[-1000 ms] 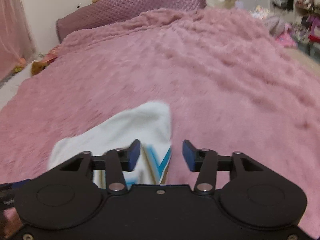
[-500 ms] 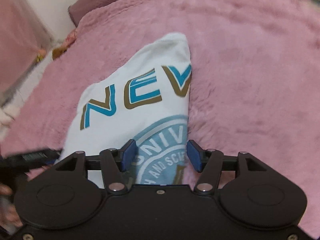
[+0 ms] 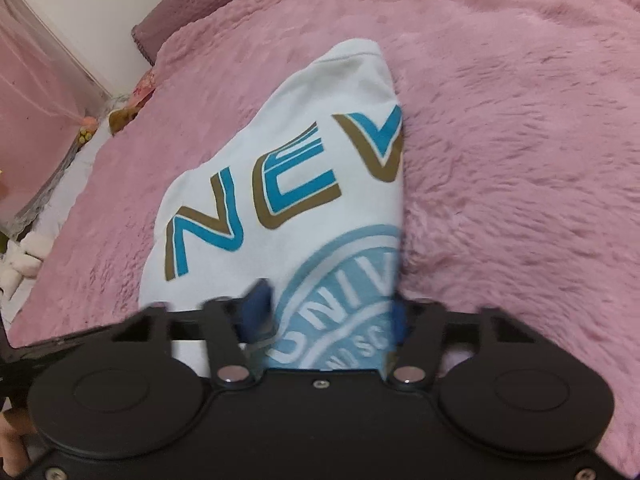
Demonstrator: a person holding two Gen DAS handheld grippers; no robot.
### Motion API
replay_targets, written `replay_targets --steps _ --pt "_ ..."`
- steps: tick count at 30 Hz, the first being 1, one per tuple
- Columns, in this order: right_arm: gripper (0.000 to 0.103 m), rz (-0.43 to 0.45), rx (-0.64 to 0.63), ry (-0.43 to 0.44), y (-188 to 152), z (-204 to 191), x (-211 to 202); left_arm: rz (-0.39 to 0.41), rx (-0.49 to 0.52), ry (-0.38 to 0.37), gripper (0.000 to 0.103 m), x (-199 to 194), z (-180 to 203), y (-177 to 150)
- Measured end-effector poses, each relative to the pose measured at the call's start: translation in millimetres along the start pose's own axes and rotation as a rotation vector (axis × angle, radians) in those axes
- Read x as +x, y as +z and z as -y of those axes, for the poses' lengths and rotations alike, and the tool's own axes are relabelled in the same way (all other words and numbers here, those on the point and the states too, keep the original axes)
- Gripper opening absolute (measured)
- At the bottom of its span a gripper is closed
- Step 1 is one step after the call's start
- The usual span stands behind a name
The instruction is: Fold small clothes
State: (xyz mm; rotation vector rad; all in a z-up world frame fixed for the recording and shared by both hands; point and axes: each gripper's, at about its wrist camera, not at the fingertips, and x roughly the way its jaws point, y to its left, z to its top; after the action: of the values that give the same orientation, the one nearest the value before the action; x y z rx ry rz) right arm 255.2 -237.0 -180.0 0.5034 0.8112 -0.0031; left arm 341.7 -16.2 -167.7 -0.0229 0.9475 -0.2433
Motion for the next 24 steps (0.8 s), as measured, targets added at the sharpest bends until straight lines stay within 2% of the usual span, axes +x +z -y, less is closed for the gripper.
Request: replay_targets --steps 1,4,6,8,12,14,16,20,21,24 --pt "0.031 0.006 -0.007 0.005 0.6 0.5 -3.1 0.003 0.0 -0.003 0.001 -0.3 2.0 -0.7" --pt "0.025 0.035 -0.015 0.018 4.1 -1.6 -15.7 0.037 0.065 0.027 0.001 -7.9 15.8 -2.8" --pt "0.025 0.07 -0.075 -0.005 3.6 -9.4 -27.7 0.071 0.06 -0.016 0.001 -18.2 20.6 -2.6" --pt "0.025 0.085 -0.133 -0.025 4.9 -20.0 -34.2 0.08 0.039 -0.022 0.001 -22.8 20.7 -2.2" --pt "0.025 0.035 -0.106 -0.03 7.8 -11.4 -33.6 0.056 -0.017 -0.042 0.003 -27.2 7.2 -5.6" --pt "0.027 0.02 -0.062 -0.028 7.5 -2.3 -28.2 -0.001 -0.033 -0.055 0.015 -22.6 -3.9 -7.3" --pt "0.029 0.012 -0.052 -0.029 5.7 2.3 -23.4 -0.041 -0.059 -0.104 0.032 -20.2 -15.2 -12.9" --pt "0.03 0.017 -0.083 -0.046 2.9 -3.1 -20.8 -0.091 -0.216 -0.225 0.037 -12.4 -41.0 -9.9" --pt "0.03 0.016 -0.093 -0.05 3.3 -3.7 -20.3 -0.089 -0.223 -0.233 0.037 -13.0 -38.3 -9.8" --pt "0.03 0.008 -0.099 -0.043 6.0 -4.5 -18.0 -0.074 -0.152 -0.189 0.038 -19.7 -26.3 -7.6"
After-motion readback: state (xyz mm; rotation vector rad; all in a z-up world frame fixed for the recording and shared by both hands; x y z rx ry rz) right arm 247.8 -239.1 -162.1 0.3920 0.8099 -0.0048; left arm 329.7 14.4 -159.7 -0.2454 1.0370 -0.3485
